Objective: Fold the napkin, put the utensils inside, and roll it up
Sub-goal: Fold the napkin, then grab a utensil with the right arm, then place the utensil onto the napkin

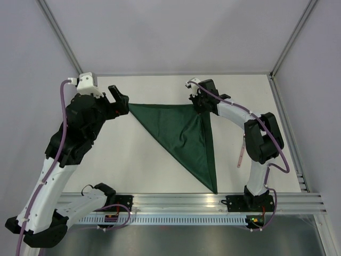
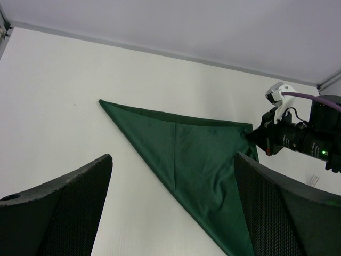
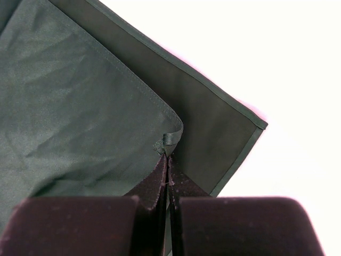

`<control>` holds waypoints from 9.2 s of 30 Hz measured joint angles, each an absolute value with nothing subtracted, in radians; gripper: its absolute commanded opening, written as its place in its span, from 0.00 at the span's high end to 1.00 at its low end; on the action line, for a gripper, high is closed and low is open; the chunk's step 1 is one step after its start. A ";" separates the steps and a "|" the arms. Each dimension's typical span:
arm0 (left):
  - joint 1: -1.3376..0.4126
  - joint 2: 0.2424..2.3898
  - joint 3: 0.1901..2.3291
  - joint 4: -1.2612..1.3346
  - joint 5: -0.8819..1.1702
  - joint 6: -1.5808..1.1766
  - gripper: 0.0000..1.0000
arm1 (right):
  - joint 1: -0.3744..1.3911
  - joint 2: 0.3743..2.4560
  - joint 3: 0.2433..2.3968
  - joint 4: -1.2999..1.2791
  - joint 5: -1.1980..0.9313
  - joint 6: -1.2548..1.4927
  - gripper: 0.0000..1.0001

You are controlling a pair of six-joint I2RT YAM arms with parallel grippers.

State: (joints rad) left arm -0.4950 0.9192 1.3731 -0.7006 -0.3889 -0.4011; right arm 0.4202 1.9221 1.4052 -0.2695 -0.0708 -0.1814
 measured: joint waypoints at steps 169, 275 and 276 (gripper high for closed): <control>-0.495 0.929 1.115 -0.457 -0.200 -0.402 0.02 | 0.056 1.773 1.240 -0.717 -0.122 -0.359 0.99; -0.495 0.905 1.231 -0.546 -0.208 -0.442 0.01 | 0.777 2.275 1.847 -0.772 -0.130 0.031 0.62; -0.495 0.905 1.231 -0.546 -0.208 -0.442 0.01 | 0.777 2.275 1.847 -0.772 -0.130 0.031 0.61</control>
